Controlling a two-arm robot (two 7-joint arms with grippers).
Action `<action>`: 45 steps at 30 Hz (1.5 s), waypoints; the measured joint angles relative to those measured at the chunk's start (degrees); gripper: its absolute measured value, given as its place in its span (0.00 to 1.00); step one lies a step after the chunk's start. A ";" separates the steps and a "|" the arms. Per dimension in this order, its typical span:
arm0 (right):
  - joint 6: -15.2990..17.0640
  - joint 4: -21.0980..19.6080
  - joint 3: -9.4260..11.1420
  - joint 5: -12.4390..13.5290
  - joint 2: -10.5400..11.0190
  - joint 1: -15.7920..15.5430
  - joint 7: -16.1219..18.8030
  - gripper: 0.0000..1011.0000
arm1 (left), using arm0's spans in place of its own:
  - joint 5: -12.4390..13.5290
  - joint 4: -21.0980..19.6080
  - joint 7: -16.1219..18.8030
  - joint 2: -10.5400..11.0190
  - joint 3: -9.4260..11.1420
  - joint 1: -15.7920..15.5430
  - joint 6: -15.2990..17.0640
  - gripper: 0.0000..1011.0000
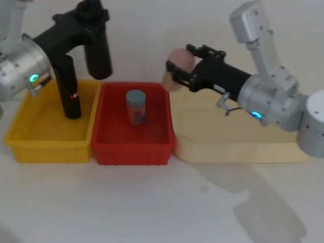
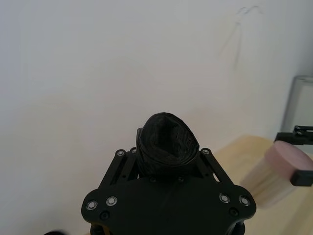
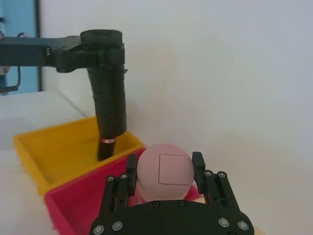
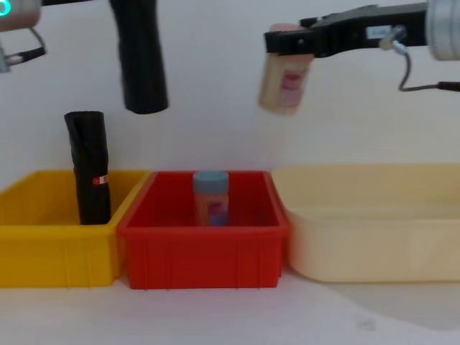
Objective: Pick up the garbage bag with the one hand and transfer it to the other hand.
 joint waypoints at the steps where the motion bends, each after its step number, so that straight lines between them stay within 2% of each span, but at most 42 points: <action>1: 0.05 -0.74 0.79 0.08 0.41 -0.67 -0.75 0.66 | -0.12 0.38 -0.27 -0.28 0.31 -0.41 0.11 0.33; 9: 0.42 -3.02 5.00 0.36 2.22 -3.96 -4.05 0.66 | -1.33 5.78 -3.62 -3.84 3.83 -5.03 0.64 0.33; 15: 0.58 -2.75 8.22 0.65 3.28 -6.01 -6.20 0.66 | -1.93 14.05 -7.04 -8.84 7.35 -10.04 -0.69 0.33; 18: 0.68 -1.72 9.52 0.90 3.66 -6.68 -6.88 0.66 | -2.03 17.35 -8.30 -10.70 8.36 -11.78 -1.85 0.33; 19: 0.71 -1.32 9.92 0.96 3.77 -6.85 -7.01 0.66 | -2.07 20.26 -9.18 -12.30 9.14 -13.22 -2.87 0.33; 21: 0.81 -0.37 10.70 1.17 3.94 -7.13 -7.25 0.66 | -2.07 22.94 -9.91 -13.71 9.74 -14.49 -3.90 0.33; 22: 0.81 0.13 10.99 1.24 3.99 -7.21 -7.28 0.66 | -2.07 25.89 -10.62 -15.44 10.30 -16.11 -5.12 0.33; 24: 0.83 1.23 11.57 1.46 4.07 -7.35 -7.39 0.66 | -2.05 29.44 -11.35 -16.93 10.89 -17.52 -6.38 0.33; 25: 0.83 1.56 11.78 1.52 4.09 -7.38 -7.41 0.66 | -1.99 32.59 -12.14 -18.37 11.39 -18.97 -7.89 0.33; 28: 0.83 2.86 12.47 1.72 4.16 -7.50 -7.47 0.66 | -1.95 36.40 -13.12 -20.19 11.95 -20.71 -9.52 0.33; 29: 0.83 3.10 12.60 1.76 4.17 -7.52 -7.48 0.67 | -1.89 38.74 -13.64 -21.27 12.29 -21.77 -10.46 0.33; 30: 0.82 3.55 12.89 1.83 4.19 -7.56 -7.49 0.72 | -1.87 39.75 -13.89 -21.75 12.44 -22.24 -10.90 0.33; 32: 0.81 3.97 13.12 1.91 4.22 -7.59 -7.51 0.75 | -1.78 42.42 -14.56 -23.00 12.87 -23.46 -12.08 0.33; 34: 0.81 4.55 13.39 2.00 4.26 -7.66 -7.52 0.84 | -1.74 44.02 -14.90 -23.73 13.11 -24.18 -12.74 0.34; 41: 0.78 5.62 14.00 2.13 4.30 -7.76 -7.55 0.99 | -1.56 48.90 -16.10 -26.06 13.87 -26.45 -14.85 0.34; 45: 0.48 5.50 14.12 2.09 4.34 -8.02 -7.54 0.99 | -1.50 51.00 -16.59 -27.02 14.18 -27.40 -15.75 0.34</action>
